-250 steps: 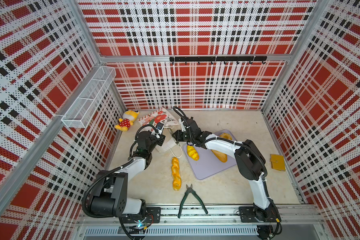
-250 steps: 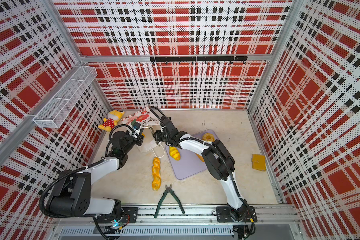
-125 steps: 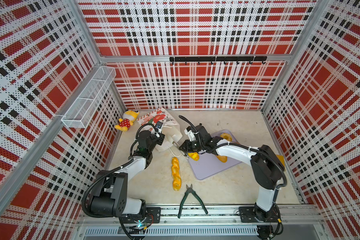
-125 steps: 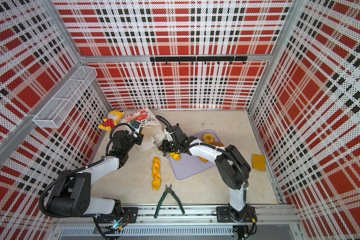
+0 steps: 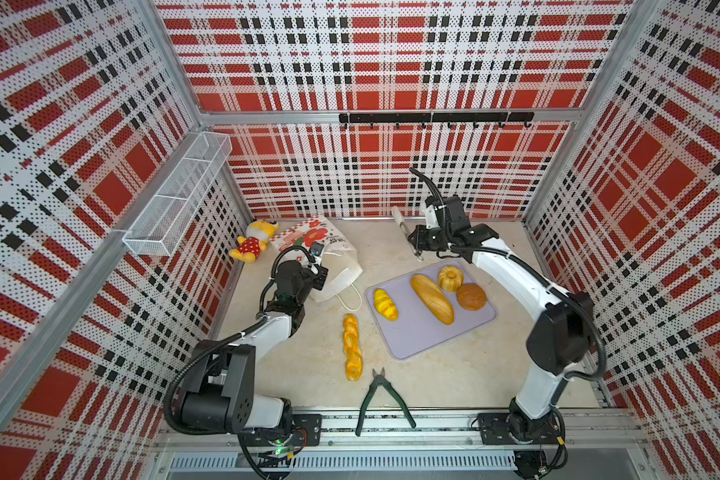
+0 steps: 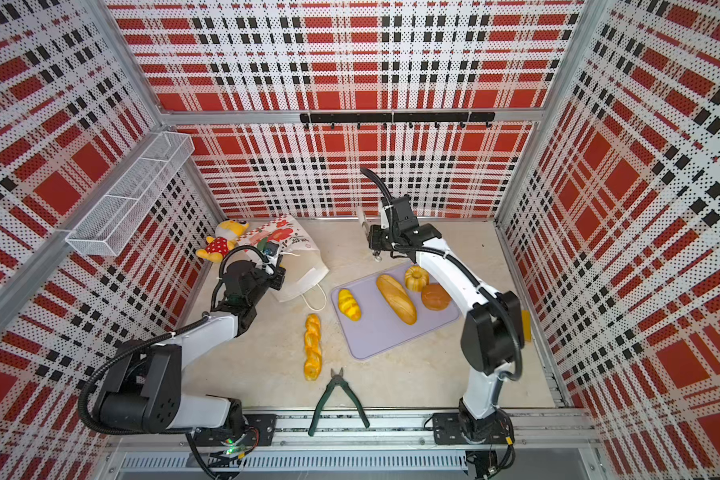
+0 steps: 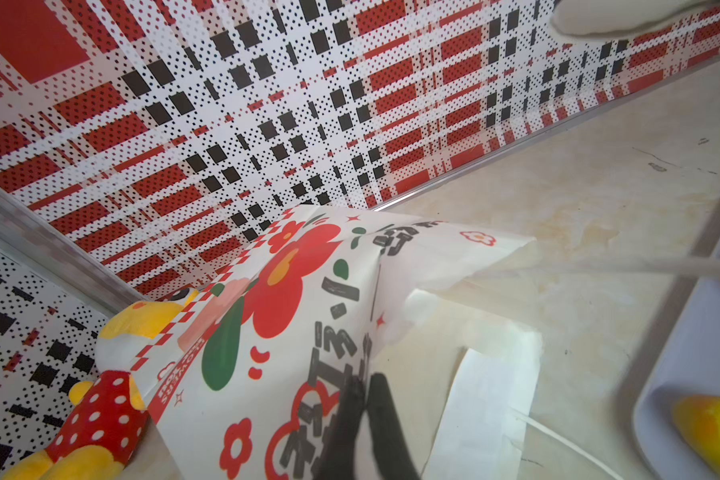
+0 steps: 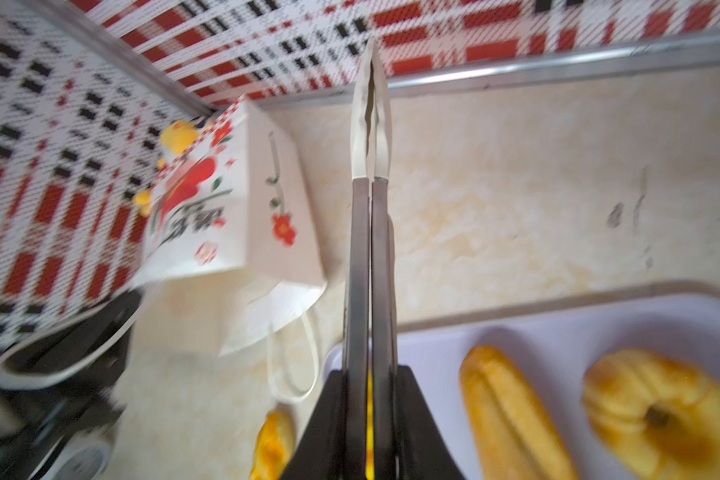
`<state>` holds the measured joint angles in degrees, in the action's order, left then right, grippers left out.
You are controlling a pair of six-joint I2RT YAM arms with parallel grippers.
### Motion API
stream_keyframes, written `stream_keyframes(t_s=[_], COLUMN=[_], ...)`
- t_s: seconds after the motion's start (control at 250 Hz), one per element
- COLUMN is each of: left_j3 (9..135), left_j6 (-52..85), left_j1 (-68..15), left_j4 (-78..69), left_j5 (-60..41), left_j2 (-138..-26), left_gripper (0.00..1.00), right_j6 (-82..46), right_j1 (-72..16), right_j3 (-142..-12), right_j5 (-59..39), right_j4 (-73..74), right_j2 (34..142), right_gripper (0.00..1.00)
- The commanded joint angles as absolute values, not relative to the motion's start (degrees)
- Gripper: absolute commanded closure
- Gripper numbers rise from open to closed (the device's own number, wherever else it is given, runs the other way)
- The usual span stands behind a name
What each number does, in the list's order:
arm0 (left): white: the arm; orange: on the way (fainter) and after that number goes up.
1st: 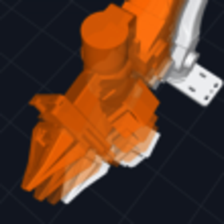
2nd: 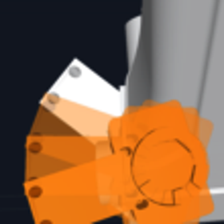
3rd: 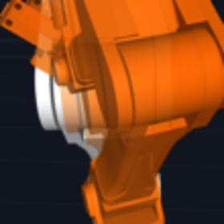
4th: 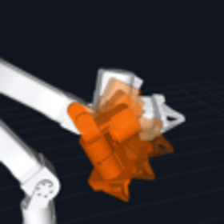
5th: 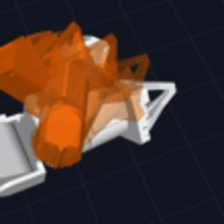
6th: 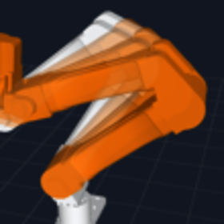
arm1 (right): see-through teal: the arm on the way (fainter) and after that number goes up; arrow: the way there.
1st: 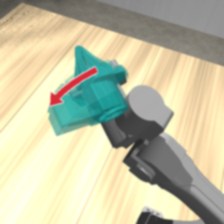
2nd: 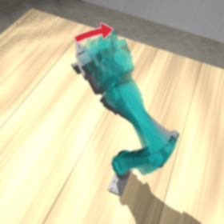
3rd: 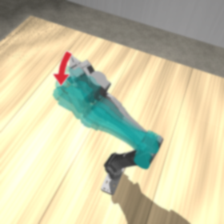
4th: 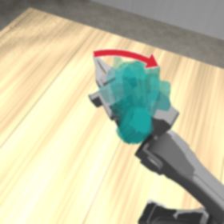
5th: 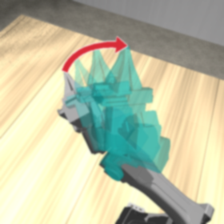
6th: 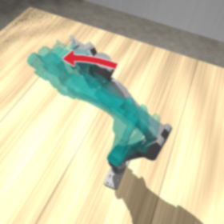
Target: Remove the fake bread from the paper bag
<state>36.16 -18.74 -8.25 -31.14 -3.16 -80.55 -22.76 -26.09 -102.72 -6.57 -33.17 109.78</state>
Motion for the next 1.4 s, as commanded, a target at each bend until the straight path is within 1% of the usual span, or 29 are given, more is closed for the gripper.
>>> stream_keyframes(t_s=[0.0,0.116,0.212,0.28,0.456,0.516,0.572,0.652,0.808,0.82,0.828,0.836,0.888,1.028,1.156,1.172,1.188,1.397], left_j3=[37.38,37.53,37.62,37.71,37.88,37.88,37.88,37.95,37.88,37.88,37.88,37.88,37.88,37.88,37.88,37.92,37.88,37.97], left_j6=[-18.63,-18.55,-18.64,-18.55,-18.64,-18.7,-18.79,-18.89,-19.42,-19.45,-19.47,-19.5,-19.56,-19.74,-19.85,-19.82,-19.79,-19.78], left_j1=[-9.04,-9.43,-9.51,-9.58,-9.86,-9.95,-9.92,-10.06,-10.24,-10.28,-10.28,-10.33,-10.42,-10.59,-10.57,-10.61,-10.62,-10.62], left_j4=[-30.81,-30.82,-30.81,-30.8,-30.7,-30.64,-30.64,-30.41,-30.06,-30.08,-30.06,-30.02,-29.97,-29.9,-29.95,-29.9,-29.93,-29.93], left_j5=[-2.55,-2.77,-2.99,-3.2,-3.38,-3.51,-3.5,-3.41,-3.08,-3.08,-3.08,-3.01,-2.99,-2.99,-2.94,-2.99,-2.99,-2.99], left_j2=[-80.6,-80.93,-81.08,-81.18,-81.41,-81.4,-81.41,-81.38,-81.16,-81.13,-81.17,-81.13,-81.19,-81.13,-81.29,-81.25,-81.27,-81.45], left_gripper=[1.0,1.0,1.0,1.0,1.0,1.0,1.0,1.0,1.0,1.0,1.0,1.0,1.0,1.0,1.0,1.0,1.0,1.0], right_j6=[-15.55,-14.7,-15.02,-15.59,-16.02,-16.12,-16.13,-15.8,-15.16,-15.2,-15.2,-15.12,-15.04,-14.62,-14.4,-14.34,-14.21,-12.35], right_j1=[-26.16,-25.65,-25.66,-25.66,-26.27,-26.28,-26.28,-26.19,-26.19,-26.19,-26.19,-26.19,-26.19,-26.19,-26.32,-26.36,-26.43,-27.58], right_j3=[-111.91,-123.71,-129.54,-130.26,-125.83,-124.78,-124.35,-125.22,-126.59,-126.5,-126.5,-126.46,-126.04,-124.47,-123.34,-123.11,-122.8,-123.48], right_j5=[-0.46,0.17,0.43,0.3,0.33,0.18,0.09,-0.11,0.56,0.7,0.7,0.75,1.13,1.41,1.36,1.1,0.85,0.03], right_j4=[-35.0,-38.45,-40.45,-40.63,-38.59,-38.2,-37.99,-38.57,-39.81,-39.81,-39.75,-39.73,-39.52,-37.79,-36.01,-35.61,-35.12,-33.99], right_j2=[119.16,129.58,135.69,137.99,139.0,138.71,138.22,137.94,137.72,137.72,137.72,137.72,137.72,137.88,138.25,138.25,138.18,139.86], right_gripper=[1.0,1.0,1.0,1.0,1.0,0.91,0.81,0.75,0.56,0.54,0.49,0.46,0.4,0.33,0.31,0.27,0.26,0.22])
